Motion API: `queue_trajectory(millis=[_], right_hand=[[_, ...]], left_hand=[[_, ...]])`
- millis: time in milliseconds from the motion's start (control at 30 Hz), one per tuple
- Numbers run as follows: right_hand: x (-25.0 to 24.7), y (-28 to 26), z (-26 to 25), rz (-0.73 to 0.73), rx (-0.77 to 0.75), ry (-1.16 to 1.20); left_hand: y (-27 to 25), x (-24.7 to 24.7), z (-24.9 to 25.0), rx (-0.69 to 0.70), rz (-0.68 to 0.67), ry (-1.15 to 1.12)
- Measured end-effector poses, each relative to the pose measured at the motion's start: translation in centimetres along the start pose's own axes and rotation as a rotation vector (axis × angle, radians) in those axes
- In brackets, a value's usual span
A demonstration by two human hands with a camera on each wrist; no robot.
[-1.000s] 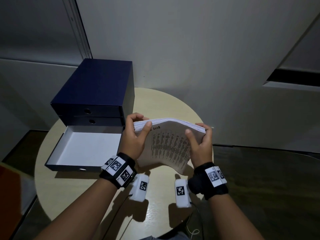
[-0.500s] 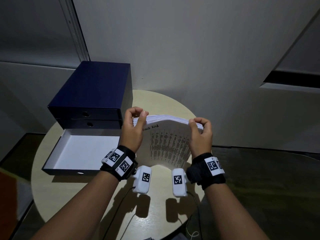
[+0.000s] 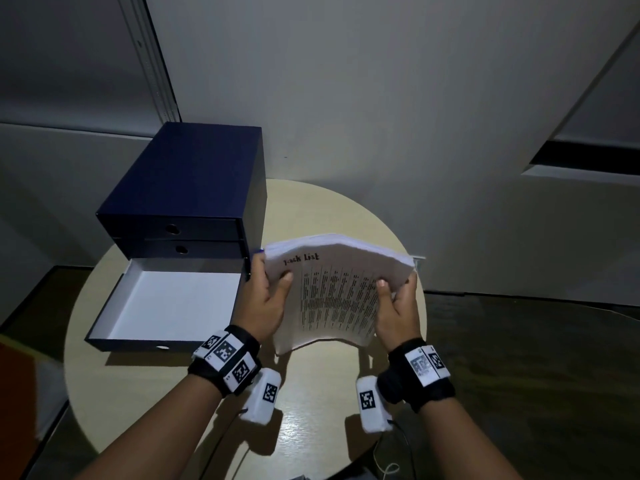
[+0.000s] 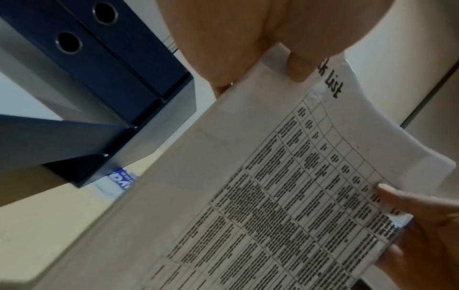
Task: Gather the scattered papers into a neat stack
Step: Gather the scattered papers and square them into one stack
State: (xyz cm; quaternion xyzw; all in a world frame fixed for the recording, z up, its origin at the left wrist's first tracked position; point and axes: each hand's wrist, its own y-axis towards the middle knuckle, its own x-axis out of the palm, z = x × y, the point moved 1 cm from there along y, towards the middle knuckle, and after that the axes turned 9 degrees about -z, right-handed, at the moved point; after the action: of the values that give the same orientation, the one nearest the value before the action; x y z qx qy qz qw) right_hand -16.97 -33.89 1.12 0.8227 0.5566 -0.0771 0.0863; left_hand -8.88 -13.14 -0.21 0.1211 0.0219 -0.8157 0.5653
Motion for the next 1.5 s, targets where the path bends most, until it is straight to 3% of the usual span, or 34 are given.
queue_trajectory(millis=[100, 167, 233, 300, 400, 467, 533, 667, 767, 867, 967, 1067, 1133, 1267, 1367, 1500], right_hand=[[0.2, -1.1, 1.2, -0.067, 0.119, -0.04], [0.2, -1.1, 0.6, -0.004, 0.084, -0.07], [0.2, -0.6, -2.0, 0.155, -0.146, -0.187], [1.1, -0.3, -6.0, 0.196, -0.428, -0.418], [4.4, -0.9, -11.1, -0.016, -0.63, -0.821], [6.7, -1.2, -11.1, -0.278, -0.593, -1.057], [7.8, -1.2, -9.9, -0.433, -0.543, -1.211], [6.9, -0.8, -9.3, -0.367, -0.507, -1.123], [6.3, -1.0, -8.3, -0.381, -0.509, -1.27], [4.5, -0.8, -7.6, -0.283, -0.358, -1.245], [3.3, -1.1, -7.1, -0.246, -0.329, -1.317], [0.9, -0.2, -7.6, -0.088, -0.279, -1.24], [-1.7, 1.0, -6.4, 0.011, -0.153, -1.075], [-2.9, 1.7, -1.5, -0.158, 0.083, -0.111], [-1.4, 1.0, 0.5, -0.088, 0.105, -0.085], [-0.4, 1.5, -1.4, 0.027, -0.009, -0.114]], left_hand=[[-0.6, 0.3, -1.2, -0.056, -0.043, -0.055], [-0.3, 0.4, -1.6, -0.083, -0.051, -0.073], [-0.1, 0.3, -1.4, -0.085, -0.06, -0.064], [-0.1, 0.2, -1.2, -0.08, -0.064, -0.051], [0.2, -0.1, -2.1, -0.057, -0.036, -0.022], [0.3, -0.4, -2.3, -0.049, -0.047, 0.021], [0.3, -0.4, -2.1, -0.026, -0.049, 0.04], [0.3, -0.4, -2.2, -0.033, -0.038, -0.068], [0.3, -0.1, -2.0, -0.123, -0.039, -0.14], [0.4, 0.1, -1.8, -0.14, -0.038, -0.157], [0.5, 0.0, -1.3, -0.145, -0.046, -0.167], [0.6, 0.0, -1.3, -0.146, -0.024, -0.211], [0.6, -0.1, -1.2, -0.15, -0.003, -0.235], [0.5, -0.3, -0.7, -0.129, -0.019, -0.203], [0.5, 0.0, -0.1, -0.113, -0.041, -0.16], [1.4, 0.0, 2.7, -0.005, -0.057, -0.026]])
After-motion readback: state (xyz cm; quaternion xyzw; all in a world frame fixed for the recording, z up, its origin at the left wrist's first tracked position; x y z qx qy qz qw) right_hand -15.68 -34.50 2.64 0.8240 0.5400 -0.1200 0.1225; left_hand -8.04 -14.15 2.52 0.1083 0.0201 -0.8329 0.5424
